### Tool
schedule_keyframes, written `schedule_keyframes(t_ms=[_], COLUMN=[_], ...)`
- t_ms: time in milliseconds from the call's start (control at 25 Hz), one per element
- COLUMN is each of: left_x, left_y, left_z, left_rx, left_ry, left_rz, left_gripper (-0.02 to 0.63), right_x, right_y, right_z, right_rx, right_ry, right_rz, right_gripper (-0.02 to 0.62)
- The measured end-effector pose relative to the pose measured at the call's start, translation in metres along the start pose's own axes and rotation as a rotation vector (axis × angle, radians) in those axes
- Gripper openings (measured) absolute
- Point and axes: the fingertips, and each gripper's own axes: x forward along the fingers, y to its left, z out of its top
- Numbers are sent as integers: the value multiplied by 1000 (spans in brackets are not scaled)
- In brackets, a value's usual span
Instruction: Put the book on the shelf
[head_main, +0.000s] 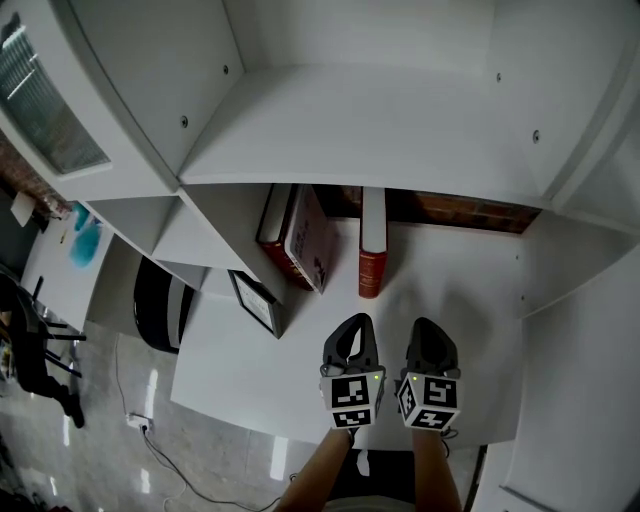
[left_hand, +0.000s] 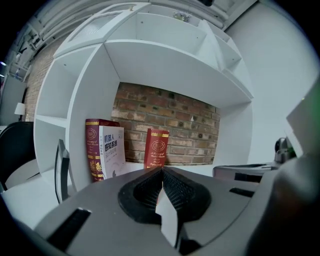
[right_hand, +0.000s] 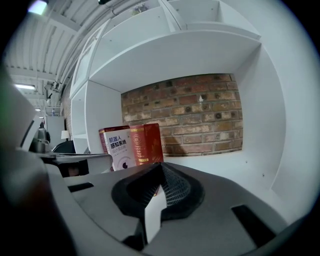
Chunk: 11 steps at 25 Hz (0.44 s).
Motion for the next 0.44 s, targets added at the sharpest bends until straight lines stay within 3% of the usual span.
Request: schedule_keyframes(t_ms=[440], left_x=[-25], left_y=[4], left_z=[10], left_rx=[-27], left_ry=[-15], left_rz=[-2], left_gripper=[17], right_x=[-20], right_y=[23], right_z=[14], right_rx=[-40], right_ry=[-26], right_rz=[15], right_gripper=[15])
